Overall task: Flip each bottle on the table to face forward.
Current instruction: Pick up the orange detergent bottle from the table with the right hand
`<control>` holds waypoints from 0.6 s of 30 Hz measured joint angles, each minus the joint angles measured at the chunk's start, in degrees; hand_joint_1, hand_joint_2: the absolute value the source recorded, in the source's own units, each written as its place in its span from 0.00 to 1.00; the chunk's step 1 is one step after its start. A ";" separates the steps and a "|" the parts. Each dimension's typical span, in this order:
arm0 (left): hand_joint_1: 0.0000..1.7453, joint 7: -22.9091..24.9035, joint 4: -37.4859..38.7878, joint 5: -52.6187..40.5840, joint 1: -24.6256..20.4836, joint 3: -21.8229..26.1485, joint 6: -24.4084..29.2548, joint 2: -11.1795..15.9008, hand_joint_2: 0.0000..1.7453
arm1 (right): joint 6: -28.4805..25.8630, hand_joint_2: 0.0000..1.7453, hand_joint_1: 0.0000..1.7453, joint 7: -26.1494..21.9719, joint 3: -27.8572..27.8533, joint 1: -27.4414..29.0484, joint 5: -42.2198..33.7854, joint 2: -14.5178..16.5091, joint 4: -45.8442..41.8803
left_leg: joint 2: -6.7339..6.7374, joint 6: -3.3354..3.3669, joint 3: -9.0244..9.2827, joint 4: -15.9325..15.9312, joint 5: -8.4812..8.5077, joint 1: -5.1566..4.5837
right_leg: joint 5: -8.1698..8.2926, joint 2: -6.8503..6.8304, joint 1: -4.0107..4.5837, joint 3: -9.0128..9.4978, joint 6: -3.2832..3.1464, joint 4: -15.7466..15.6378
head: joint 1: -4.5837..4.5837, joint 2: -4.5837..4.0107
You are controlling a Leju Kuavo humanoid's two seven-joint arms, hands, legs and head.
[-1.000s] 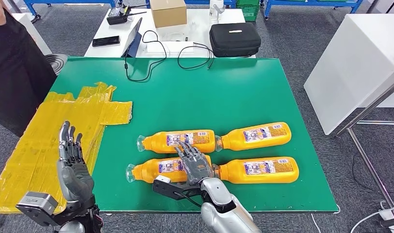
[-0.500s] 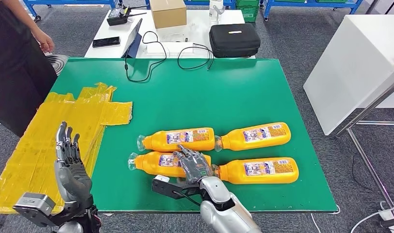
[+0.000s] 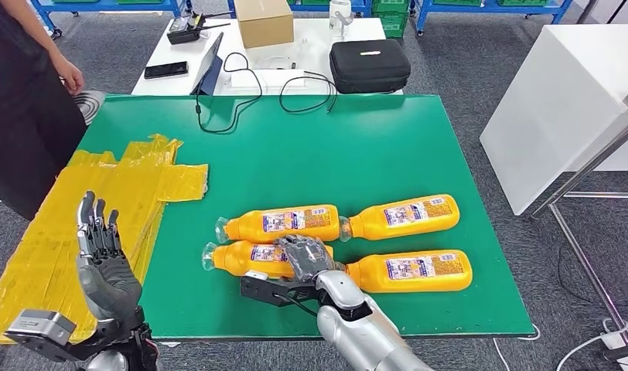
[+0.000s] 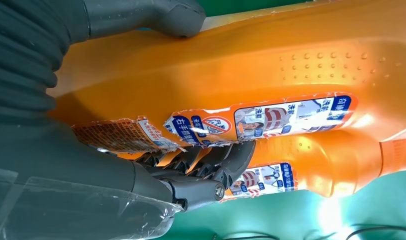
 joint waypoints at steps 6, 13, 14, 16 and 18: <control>0.00 0.24 -0.01 0.37 -0.42 0.01 -0.03 -0.02 0.00 | 0.97 1.00 0.39 0.35 0.49 -1.25 -0.28 0.13 1.94 | 0.01 0.00 0.61 -0.03 -0.31 0.04 | -0.28 0.01 0.06 0.27 -0.11 -0.01 | -0.01 0.00; 0.00 0.77 -0.38 0.81 -1.08 -0.05 -0.09 -0.23 0.00 | 2.27 1.00 0.00 3.39 1.47 -2.14 0.84 0.76 4.08 | 0.01 0.07 1.61 -0.06 -0.92 0.17 | -1.02 0.02 0.20 1.02 -0.13 -0.02 | 0.01 0.00; 0.00 0.79 -0.50 0.84 -1.13 -0.07 -0.09 -0.27 0.00 | 2.29 1.00 0.00 3.65 1.58 -2.29 1.02 0.85 4.33 | 0.01 0.07 1.69 -0.06 -0.95 0.18 | -1.08 0.02 0.21 1.12 -0.13 -0.02 | 0.01 0.00; 0.00 0.89 -0.67 0.98 -1.20 -0.07 -0.09 -0.33 0.00 | 2.38 1.00 0.00 4.22 1.87 -2.57 1.56 1.00 4.79 | 0.03 0.03 1.84 -0.05 -0.91 0.19 | -1.13 0.04 0.21 1.27 -0.13 -0.02 | 0.01 0.00; 0.00 1.03 -0.89 1.28 -1.27 -0.08 -0.07 -0.34 0.00 | 2.65 1.00 0.00 4.62 2.14 -2.90 2.02 1.16 5.23 | 0.08 0.01 1.90 -0.05 -0.89 0.19 | -1.15 0.07 0.22 1.32 -0.16 -0.02 | 0.01 0.00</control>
